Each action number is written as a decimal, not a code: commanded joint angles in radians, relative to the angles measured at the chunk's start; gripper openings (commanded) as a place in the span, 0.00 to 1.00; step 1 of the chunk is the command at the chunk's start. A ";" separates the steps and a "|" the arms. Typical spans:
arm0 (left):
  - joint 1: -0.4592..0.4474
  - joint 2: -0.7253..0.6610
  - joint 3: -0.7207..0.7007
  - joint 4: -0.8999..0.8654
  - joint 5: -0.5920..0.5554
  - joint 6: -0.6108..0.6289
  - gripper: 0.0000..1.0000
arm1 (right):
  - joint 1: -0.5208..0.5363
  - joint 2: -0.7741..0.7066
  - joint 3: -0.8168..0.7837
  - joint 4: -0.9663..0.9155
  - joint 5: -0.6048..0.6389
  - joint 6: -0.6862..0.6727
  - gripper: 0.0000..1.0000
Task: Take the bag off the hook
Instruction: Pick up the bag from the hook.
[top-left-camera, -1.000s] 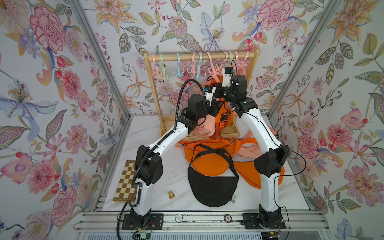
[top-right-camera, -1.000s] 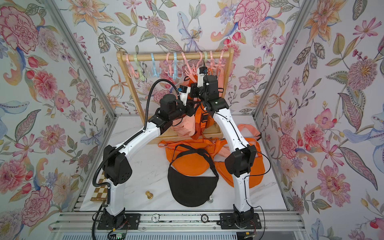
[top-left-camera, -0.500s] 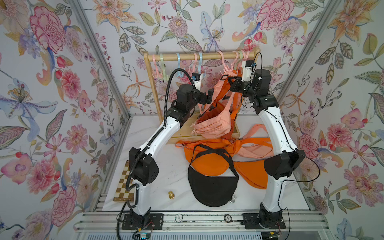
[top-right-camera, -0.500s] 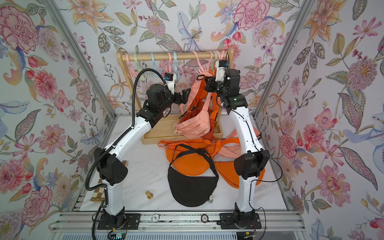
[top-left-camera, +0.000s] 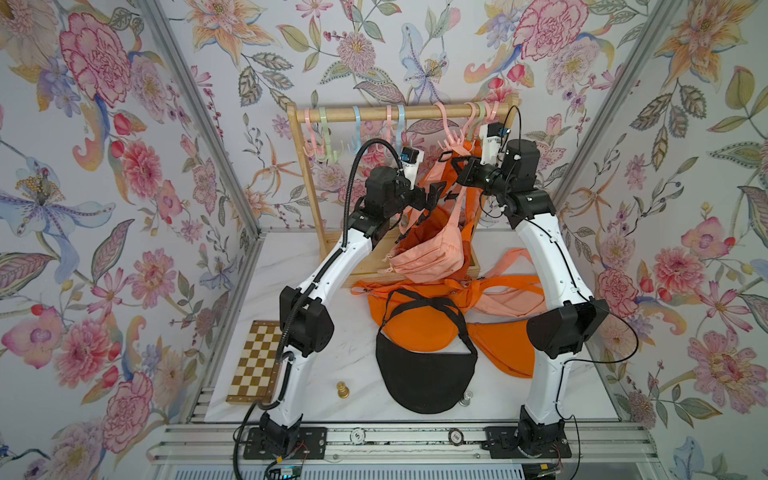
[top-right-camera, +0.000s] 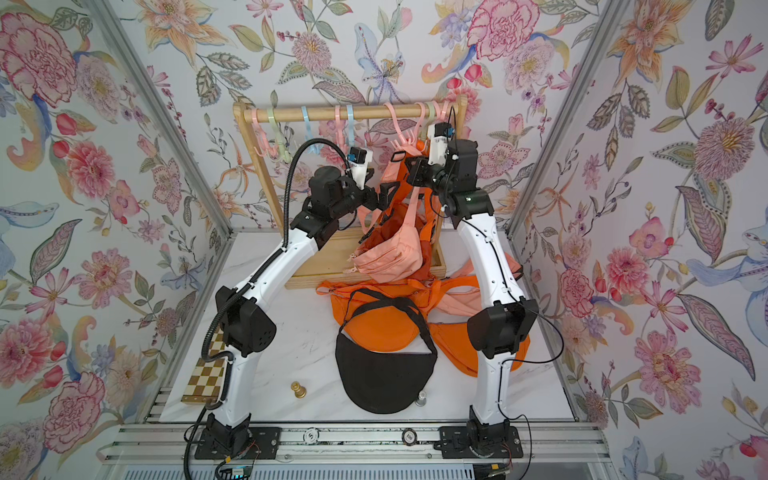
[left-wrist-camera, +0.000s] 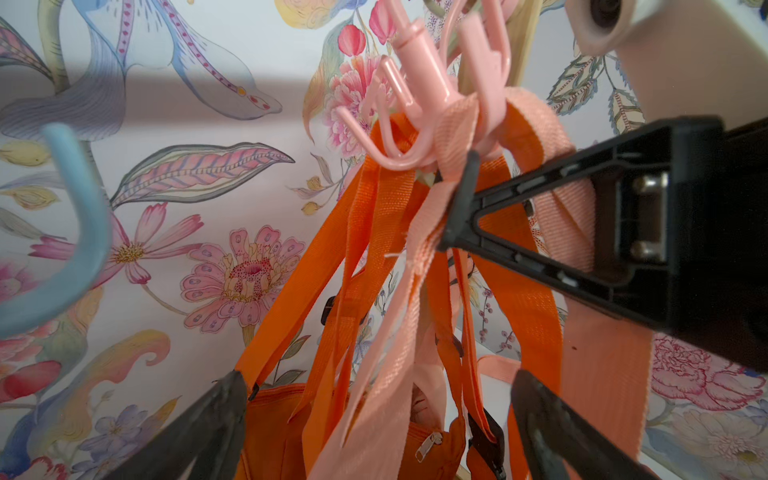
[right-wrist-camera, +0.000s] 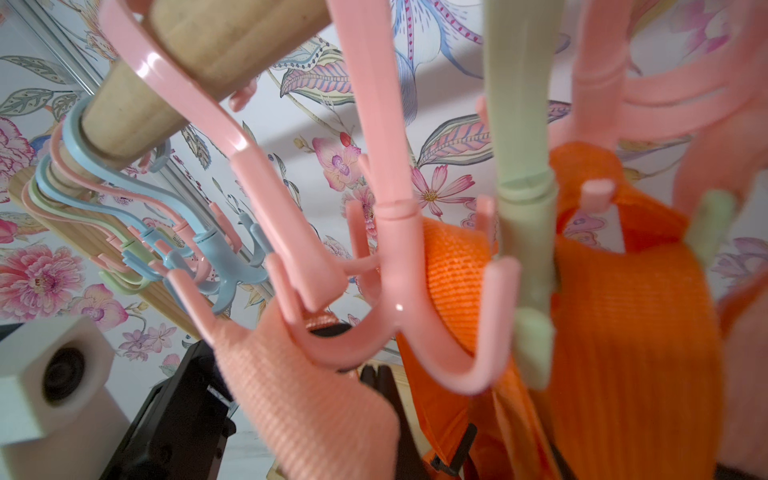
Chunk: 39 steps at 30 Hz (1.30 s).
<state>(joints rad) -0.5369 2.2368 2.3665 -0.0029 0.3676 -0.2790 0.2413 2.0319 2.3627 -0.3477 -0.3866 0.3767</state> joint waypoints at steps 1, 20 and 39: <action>-0.005 0.061 0.094 0.010 0.015 0.021 0.91 | -0.007 0.016 0.033 -0.002 -0.006 0.025 0.00; 0.005 0.072 0.117 0.006 -0.075 -0.026 0.00 | 0.075 0.005 0.028 -0.009 0.034 -0.006 0.00; 0.003 -0.063 0.163 0.066 -0.186 -0.071 0.00 | 0.122 0.123 0.235 0.133 0.103 0.066 0.00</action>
<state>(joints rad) -0.5358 2.2120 2.5031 0.0315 0.2138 -0.3416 0.3588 2.1174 2.5786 -0.2955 -0.2874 0.3985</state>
